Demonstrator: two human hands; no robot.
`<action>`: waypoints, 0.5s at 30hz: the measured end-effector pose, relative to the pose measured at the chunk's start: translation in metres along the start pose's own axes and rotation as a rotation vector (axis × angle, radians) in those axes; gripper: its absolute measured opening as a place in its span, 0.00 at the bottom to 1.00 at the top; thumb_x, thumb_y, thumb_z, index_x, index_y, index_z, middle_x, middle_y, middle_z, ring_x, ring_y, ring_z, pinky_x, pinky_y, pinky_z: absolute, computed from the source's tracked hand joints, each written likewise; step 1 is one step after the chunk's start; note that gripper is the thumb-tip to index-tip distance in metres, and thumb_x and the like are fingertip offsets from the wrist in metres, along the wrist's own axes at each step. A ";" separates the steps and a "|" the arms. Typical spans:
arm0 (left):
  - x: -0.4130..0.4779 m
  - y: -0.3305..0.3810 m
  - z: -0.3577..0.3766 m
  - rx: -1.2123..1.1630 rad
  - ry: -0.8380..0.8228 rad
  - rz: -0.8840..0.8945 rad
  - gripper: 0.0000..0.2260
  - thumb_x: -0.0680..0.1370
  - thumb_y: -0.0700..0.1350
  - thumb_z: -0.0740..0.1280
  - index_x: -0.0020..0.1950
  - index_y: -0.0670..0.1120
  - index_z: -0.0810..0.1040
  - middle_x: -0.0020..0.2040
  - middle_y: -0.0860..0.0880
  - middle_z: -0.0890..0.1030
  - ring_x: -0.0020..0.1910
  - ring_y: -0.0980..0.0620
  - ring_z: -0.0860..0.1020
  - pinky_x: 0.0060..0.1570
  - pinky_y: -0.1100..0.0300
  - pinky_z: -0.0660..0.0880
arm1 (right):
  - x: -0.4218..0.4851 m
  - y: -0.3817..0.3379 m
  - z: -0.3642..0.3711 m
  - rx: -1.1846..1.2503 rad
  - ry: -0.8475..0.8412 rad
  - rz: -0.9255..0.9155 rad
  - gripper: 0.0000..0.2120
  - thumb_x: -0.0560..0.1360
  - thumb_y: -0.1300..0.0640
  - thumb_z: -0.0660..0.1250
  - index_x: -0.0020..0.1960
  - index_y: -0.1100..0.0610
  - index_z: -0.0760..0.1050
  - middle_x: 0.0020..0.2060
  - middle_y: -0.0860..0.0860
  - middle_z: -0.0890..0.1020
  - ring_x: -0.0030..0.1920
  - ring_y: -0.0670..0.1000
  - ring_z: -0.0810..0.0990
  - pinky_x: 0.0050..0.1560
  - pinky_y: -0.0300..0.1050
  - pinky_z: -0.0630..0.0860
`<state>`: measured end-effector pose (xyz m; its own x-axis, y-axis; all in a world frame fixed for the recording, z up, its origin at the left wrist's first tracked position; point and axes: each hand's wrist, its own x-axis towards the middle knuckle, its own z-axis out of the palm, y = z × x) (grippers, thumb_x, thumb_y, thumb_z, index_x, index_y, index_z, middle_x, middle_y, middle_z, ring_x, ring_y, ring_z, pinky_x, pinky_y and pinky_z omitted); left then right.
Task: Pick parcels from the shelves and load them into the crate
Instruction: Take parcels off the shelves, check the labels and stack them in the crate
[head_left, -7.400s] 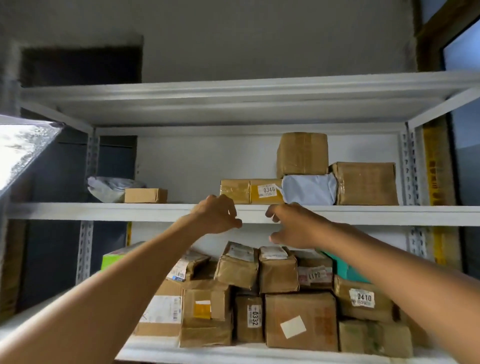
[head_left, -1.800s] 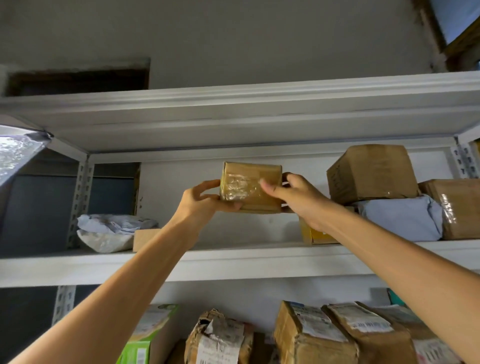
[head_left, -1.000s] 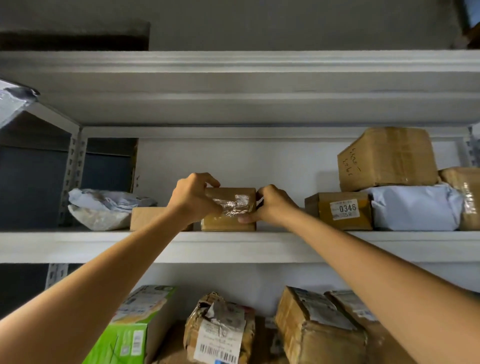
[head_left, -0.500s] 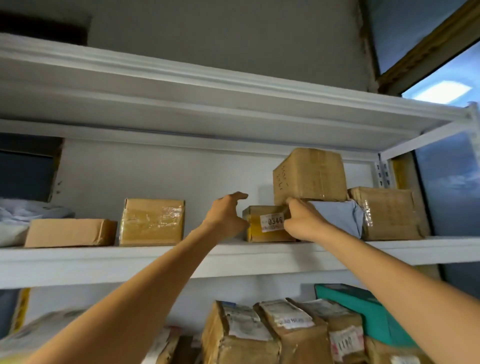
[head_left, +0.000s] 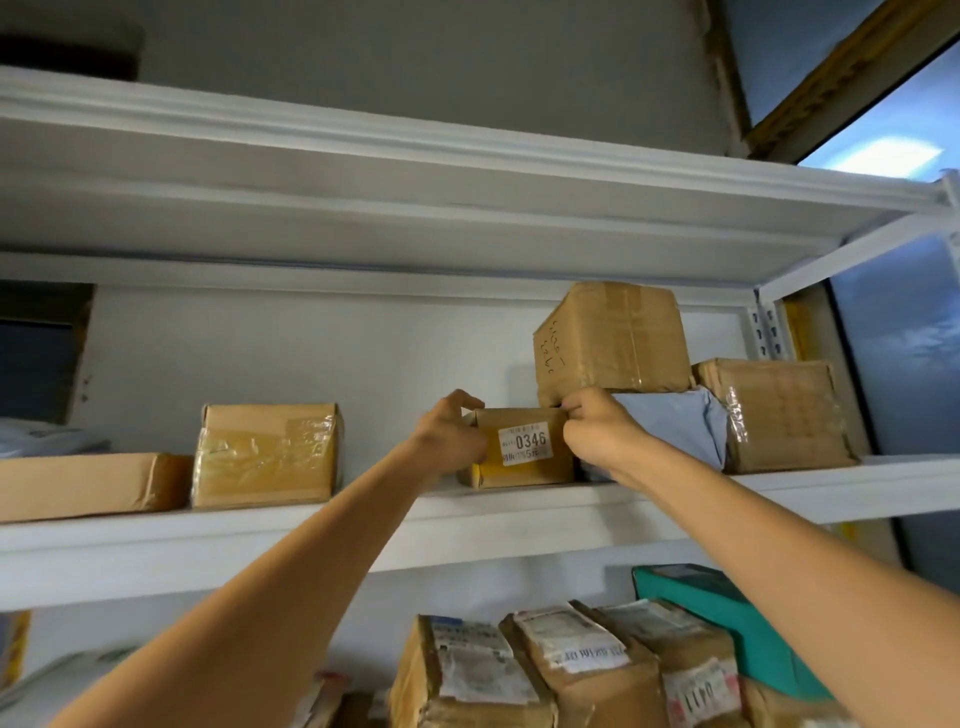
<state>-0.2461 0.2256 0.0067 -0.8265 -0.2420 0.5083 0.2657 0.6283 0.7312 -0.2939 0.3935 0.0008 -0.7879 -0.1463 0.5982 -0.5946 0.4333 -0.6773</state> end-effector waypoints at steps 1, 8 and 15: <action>-0.001 -0.001 -0.004 -0.004 0.009 -0.002 0.21 0.72 0.30 0.65 0.59 0.51 0.72 0.55 0.38 0.81 0.56 0.41 0.80 0.59 0.47 0.77 | 0.000 0.000 0.001 0.034 0.011 0.000 0.22 0.73 0.70 0.56 0.65 0.61 0.72 0.58 0.59 0.77 0.58 0.57 0.76 0.60 0.52 0.77; -0.015 -0.005 -0.029 -0.073 0.043 -0.012 0.19 0.74 0.30 0.67 0.59 0.49 0.75 0.52 0.39 0.82 0.50 0.42 0.83 0.54 0.48 0.80 | -0.005 -0.009 0.015 0.109 -0.066 -0.034 0.20 0.75 0.69 0.60 0.66 0.58 0.70 0.60 0.56 0.77 0.60 0.54 0.74 0.60 0.48 0.75; -0.026 -0.004 -0.024 -0.296 0.171 0.026 0.07 0.76 0.45 0.71 0.53 0.45 0.80 0.48 0.41 0.84 0.46 0.40 0.84 0.50 0.46 0.81 | -0.007 -0.010 0.015 0.294 0.020 -0.021 0.06 0.77 0.63 0.65 0.53 0.56 0.73 0.52 0.53 0.78 0.53 0.51 0.76 0.56 0.50 0.76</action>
<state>-0.2134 0.2119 0.0014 -0.7294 -0.3648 0.5787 0.4385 0.4000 0.8048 -0.2847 0.3771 -0.0026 -0.7734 -0.1332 0.6198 -0.6339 0.1532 -0.7581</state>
